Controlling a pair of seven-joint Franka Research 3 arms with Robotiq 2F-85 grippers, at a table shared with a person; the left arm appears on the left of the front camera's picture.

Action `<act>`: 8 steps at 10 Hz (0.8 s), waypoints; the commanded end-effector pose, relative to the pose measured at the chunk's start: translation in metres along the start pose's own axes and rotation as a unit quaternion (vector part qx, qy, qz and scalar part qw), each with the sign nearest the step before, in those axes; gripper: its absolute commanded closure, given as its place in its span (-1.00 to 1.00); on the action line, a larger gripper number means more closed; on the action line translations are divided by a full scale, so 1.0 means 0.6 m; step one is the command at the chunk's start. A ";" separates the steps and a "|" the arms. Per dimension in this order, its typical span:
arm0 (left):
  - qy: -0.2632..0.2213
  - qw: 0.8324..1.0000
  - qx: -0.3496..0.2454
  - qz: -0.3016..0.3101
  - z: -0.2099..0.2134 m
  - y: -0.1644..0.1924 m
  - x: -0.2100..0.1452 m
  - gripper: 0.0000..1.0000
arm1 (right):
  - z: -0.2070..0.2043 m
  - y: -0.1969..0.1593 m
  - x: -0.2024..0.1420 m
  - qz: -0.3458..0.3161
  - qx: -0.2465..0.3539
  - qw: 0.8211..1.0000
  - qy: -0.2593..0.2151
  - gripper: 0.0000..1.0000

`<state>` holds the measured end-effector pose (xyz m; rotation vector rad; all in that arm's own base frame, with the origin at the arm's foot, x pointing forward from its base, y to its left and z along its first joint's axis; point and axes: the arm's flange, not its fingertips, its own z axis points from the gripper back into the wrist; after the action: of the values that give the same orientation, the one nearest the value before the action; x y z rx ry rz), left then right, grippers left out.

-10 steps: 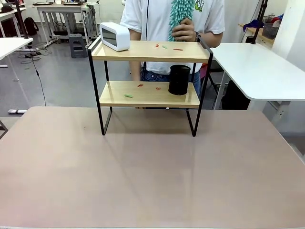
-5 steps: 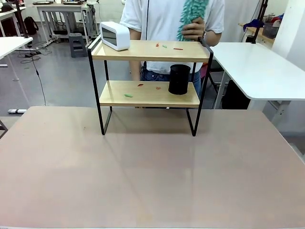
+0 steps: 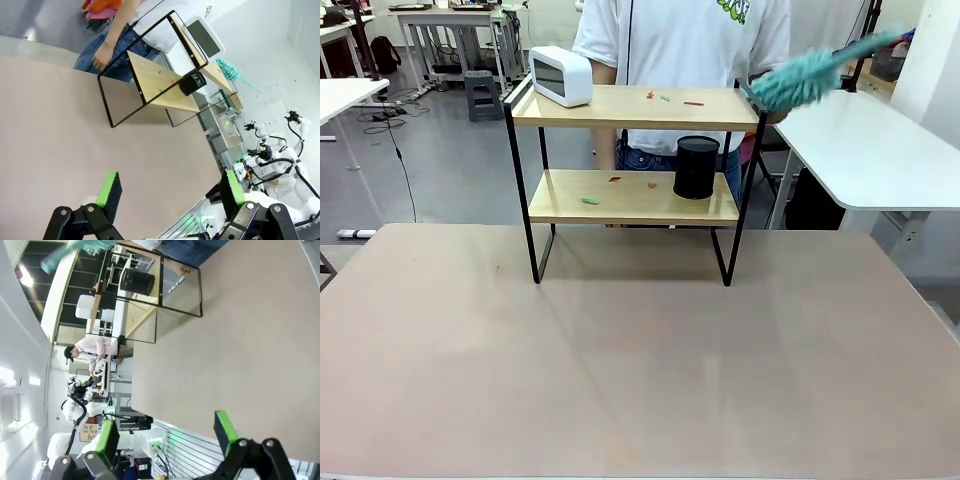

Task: Clean the shelf.
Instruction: Pick up the Duster from the human.

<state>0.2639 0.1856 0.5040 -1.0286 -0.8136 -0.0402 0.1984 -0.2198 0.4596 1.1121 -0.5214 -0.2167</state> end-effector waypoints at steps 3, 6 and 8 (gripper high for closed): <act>-0.006 1.000 -0.007 -0.010 -0.005 0.003 0.003 -1.00 | 0.001 0.002 0.009 0.013 0.011 1.000 -0.007 -1.00; -0.006 1.000 -0.007 -0.010 -0.005 0.003 0.003 -1.00 | -0.020 0.037 0.055 -0.036 0.042 0.998 0.032 -1.00; -0.006 1.000 -0.007 -0.010 -0.005 0.003 0.003 -1.00 | -0.098 0.106 0.161 -0.140 0.032 0.988 0.061 -1.00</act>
<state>0.2660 0.1843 0.5017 -1.0281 -0.8107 -0.0351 0.2642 -0.1882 0.4986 1.2260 -0.3745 -0.2725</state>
